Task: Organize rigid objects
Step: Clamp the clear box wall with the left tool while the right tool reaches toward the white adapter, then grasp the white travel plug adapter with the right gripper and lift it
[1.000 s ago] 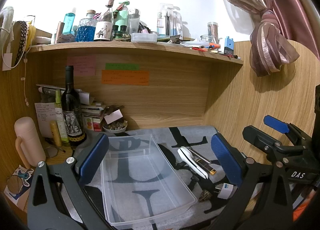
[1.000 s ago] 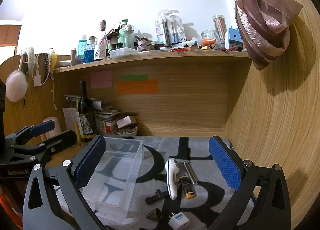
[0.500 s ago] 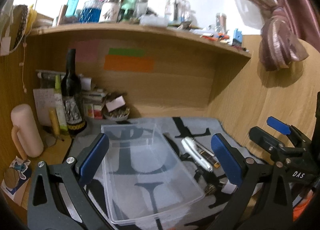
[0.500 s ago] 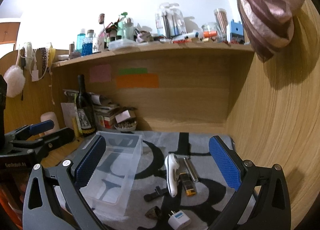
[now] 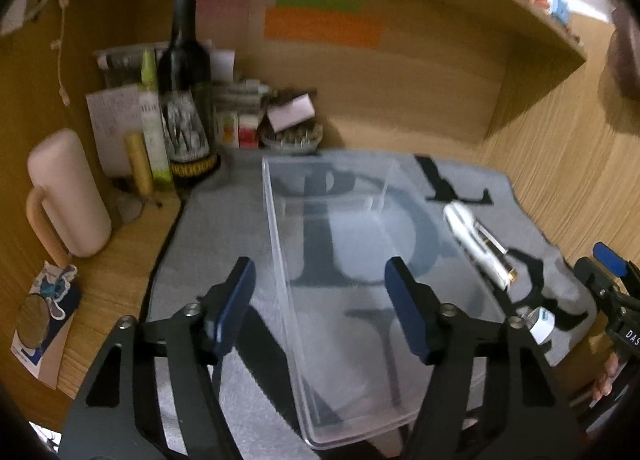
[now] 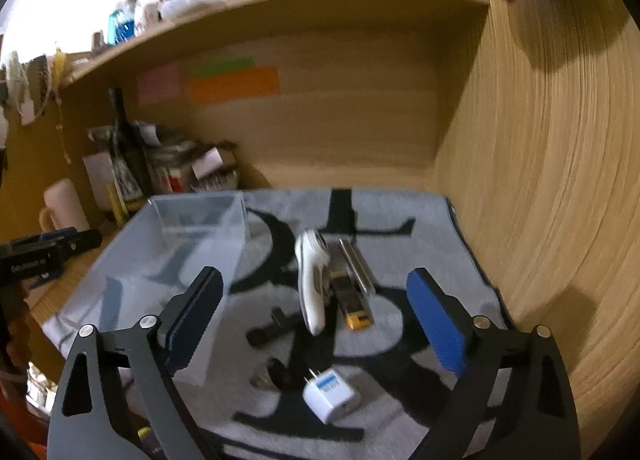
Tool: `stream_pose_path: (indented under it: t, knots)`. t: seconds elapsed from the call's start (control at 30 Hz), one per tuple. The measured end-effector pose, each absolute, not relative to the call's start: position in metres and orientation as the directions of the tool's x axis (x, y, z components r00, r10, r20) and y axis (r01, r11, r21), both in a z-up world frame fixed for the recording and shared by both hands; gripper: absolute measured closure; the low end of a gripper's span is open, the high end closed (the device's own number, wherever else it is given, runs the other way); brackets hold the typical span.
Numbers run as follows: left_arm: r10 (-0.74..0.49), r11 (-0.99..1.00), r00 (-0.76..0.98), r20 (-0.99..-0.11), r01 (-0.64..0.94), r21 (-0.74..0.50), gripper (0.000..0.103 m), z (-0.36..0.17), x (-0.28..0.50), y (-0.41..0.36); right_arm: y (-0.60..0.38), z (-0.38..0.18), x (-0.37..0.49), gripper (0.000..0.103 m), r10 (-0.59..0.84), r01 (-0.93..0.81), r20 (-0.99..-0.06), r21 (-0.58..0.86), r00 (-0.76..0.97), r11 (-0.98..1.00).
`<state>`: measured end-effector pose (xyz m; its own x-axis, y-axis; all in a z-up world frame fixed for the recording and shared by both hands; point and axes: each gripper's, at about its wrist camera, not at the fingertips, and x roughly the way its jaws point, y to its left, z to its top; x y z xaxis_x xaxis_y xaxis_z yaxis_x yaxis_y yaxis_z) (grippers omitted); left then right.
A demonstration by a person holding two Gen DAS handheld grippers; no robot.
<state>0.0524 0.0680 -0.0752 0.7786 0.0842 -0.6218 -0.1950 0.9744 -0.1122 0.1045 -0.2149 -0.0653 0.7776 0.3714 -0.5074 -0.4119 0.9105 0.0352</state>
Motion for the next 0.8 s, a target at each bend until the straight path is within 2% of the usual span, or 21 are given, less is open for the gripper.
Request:
stream_pose_path:
  t: [0.17,0.33,0.4,0.47,0.6,0.8]
  knots:
    - [0.071,0.972,0.72,-0.69,-0.204,-0.113,0.058,-0.089,0.063,0.075,-0.222,-0.078,0.107,0.021,0.348,-0.398,-0.556,0.033,0.755,0.917]
    - [0.069,0.973,0.687,-0.724,-0.208,-0.105,0.069,-0.099,0.065,0.079,-0.226,-0.094,0.11,0.028,0.325,-0.387,-0.604,0.029,0.728,0.922]
    - [0.064,0.971,0.667,-0.742,-0.212,-0.107,0.077,-0.101,0.068,0.082,-0.228,-0.101,0.11,0.031,0.315,-0.383,-0.623,0.026,0.716,0.923]
    - [0.057,0.969,0.647,-0.761,-0.22,-0.114,0.09,-0.107,0.07,0.086,-0.227,-0.106,0.111,0.033,0.306,-0.38,-0.641,0.024,0.704,0.924]
    - [0.038,0.972,0.641,-0.767,-0.201,-0.12,0.091,-0.109,0.073,0.086,-0.23,-0.118,0.116,0.041,0.295,-0.378,-0.685,0.031,0.666,0.925]
    - [0.051,0.981,0.638,-0.768,-0.178,-0.083,0.091,-0.109,0.076,0.083,-0.226,-0.134,0.122,0.048,0.315,-0.39,-0.73,0.073,0.606,0.918]
